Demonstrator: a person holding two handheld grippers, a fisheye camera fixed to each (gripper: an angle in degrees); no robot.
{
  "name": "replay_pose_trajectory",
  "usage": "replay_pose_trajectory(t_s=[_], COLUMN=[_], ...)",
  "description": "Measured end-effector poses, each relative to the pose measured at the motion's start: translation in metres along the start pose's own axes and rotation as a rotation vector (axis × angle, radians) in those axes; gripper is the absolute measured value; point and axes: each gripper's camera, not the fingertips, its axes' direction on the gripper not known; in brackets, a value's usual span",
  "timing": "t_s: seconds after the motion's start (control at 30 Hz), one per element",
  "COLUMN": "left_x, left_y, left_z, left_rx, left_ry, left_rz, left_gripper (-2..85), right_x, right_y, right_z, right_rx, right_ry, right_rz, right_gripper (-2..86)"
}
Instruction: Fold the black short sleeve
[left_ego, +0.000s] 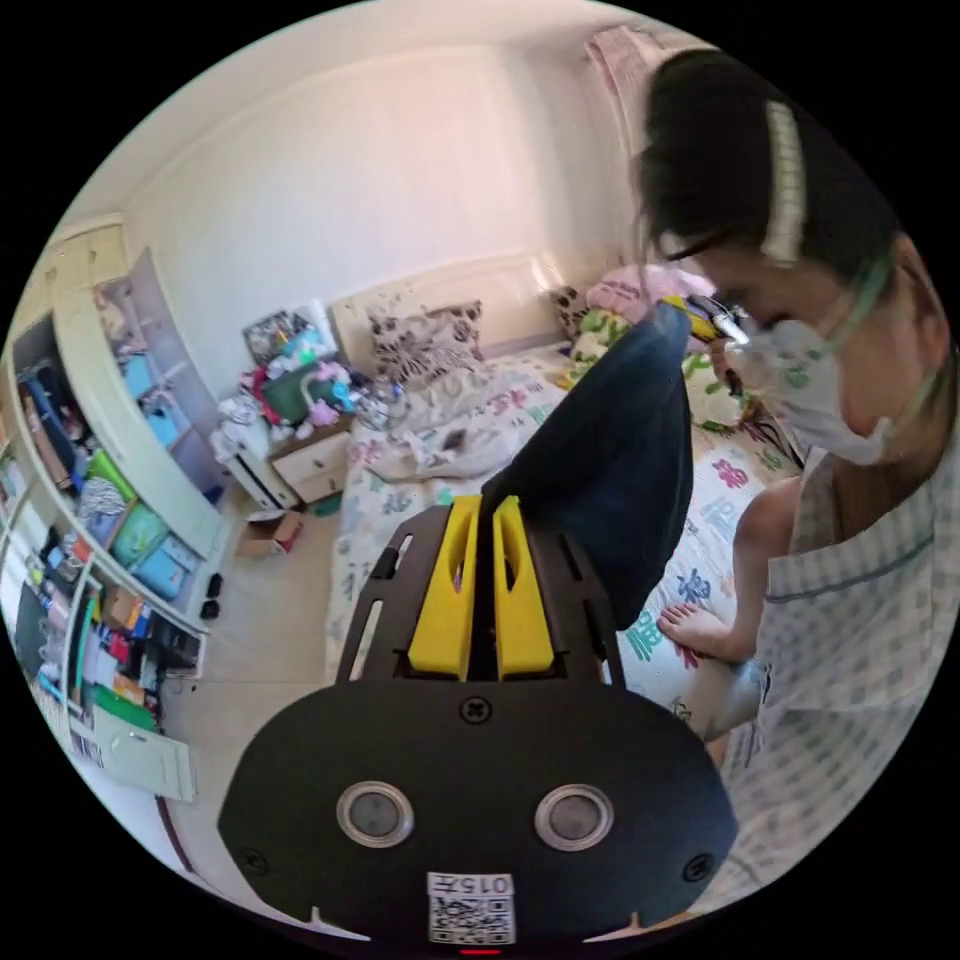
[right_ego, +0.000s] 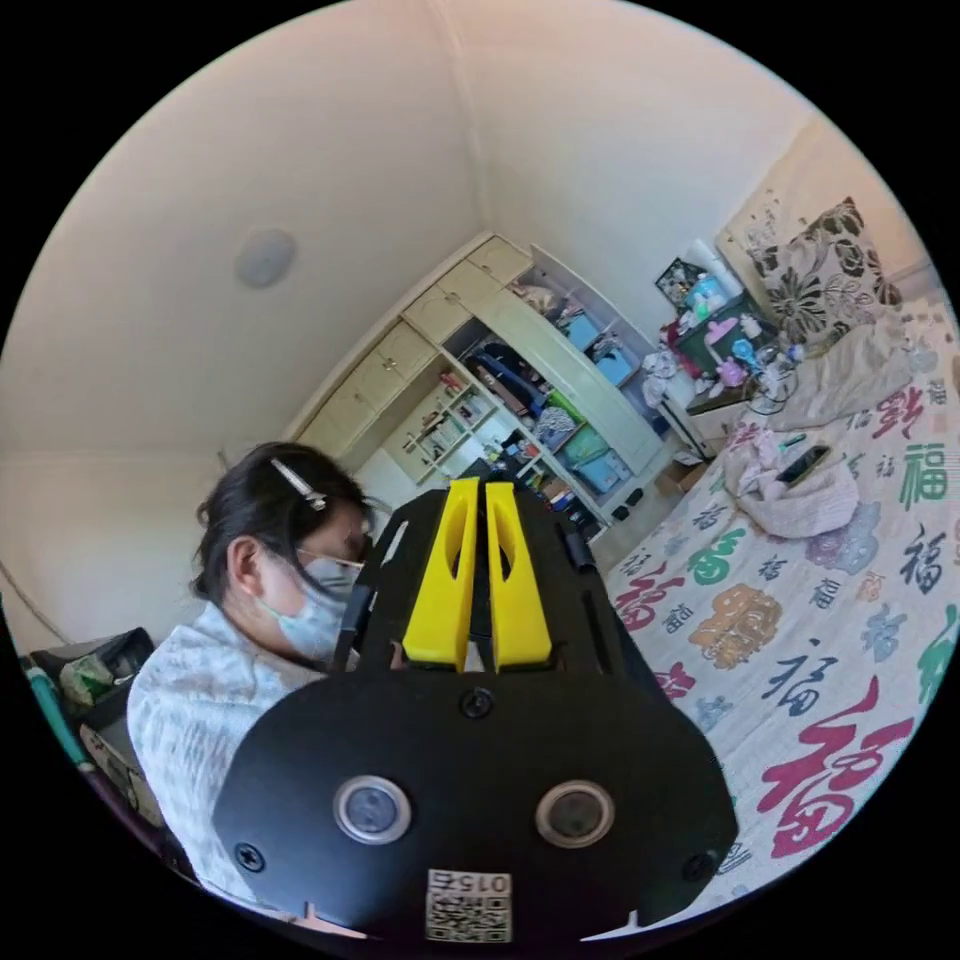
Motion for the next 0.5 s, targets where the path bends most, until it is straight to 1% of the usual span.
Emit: replay_pose_trajectory(t_s=[0.03,0.07,0.1,0.13,0.17,0.2,0.23,0.27,0.3,0.33,0.4,0.43,0.5], left_x=[-0.008,-0.024,-0.040,-0.048,-0.063,-0.068,-0.067,-0.059,-0.044,-0.035,0.006,0.016,0.049], left_y=[-0.005,-0.011,-0.011,-0.009,-0.001,0.011,0.018,0.033,0.050,0.058,0.090,0.097,0.112], left_z=[0.021,0.069,0.121,0.147,0.196,0.234,0.248,0.266,0.279,0.285,0.313,0.320,0.344], left_rx=[-0.032,-0.077,-0.101,-0.111,-0.158,-0.207,-0.216,-0.203,-0.196,-0.205,-0.295,-0.319,-0.342], left_ry=[0.031,0.076,0.099,0.110,0.159,0.217,0.249,0.305,0.333,0.341,0.365,0.369,0.368], left_rz=[-0.006,-0.024,-0.070,-0.121,-0.227,-0.302,-0.329,-0.350,-0.354,-0.351,-0.298,-0.283,-0.233], left_gripper=[1.2,1.4,1.8,1.9,2.1,2.8,3.2,4.2,5.7,6.8,10.1,10.4,11.0], right_x=[0.012,0.041,0.077,0.097,0.140,0.171,0.179,0.183,0.179,0.176,0.166,0.165,0.162], right_y=[-0.002,-0.006,-0.008,-0.007,-0.001,0.012,0.020,0.034,0.050,0.059,0.100,0.110,0.143], right_z=[0.000,0.003,0.008,0.009,0.007,0.001,0.000,0.001,0.006,0.010,0.028,0.033,0.050], right_rx=[0.000,-0.018,-0.076,-0.112,-0.161,-0.163,-0.178,-0.236,-0.338,-0.402,-0.698,-0.766,-0.977], right_ry=[0.052,0.162,0.289,0.359,0.457,0.422,0.370,0.285,0.287,0.300,0.367,0.380,0.426], right_rz=[0.019,0.050,0.064,0.095,0.237,0.368,0.385,0.349,0.290,0.256,0.136,0.108,-0.024], right_gripper=[0.6,1.0,1.5,1.8,2.4,3.2,3.3,3.6,4.7,5.2,8.7,9.2,10.4])
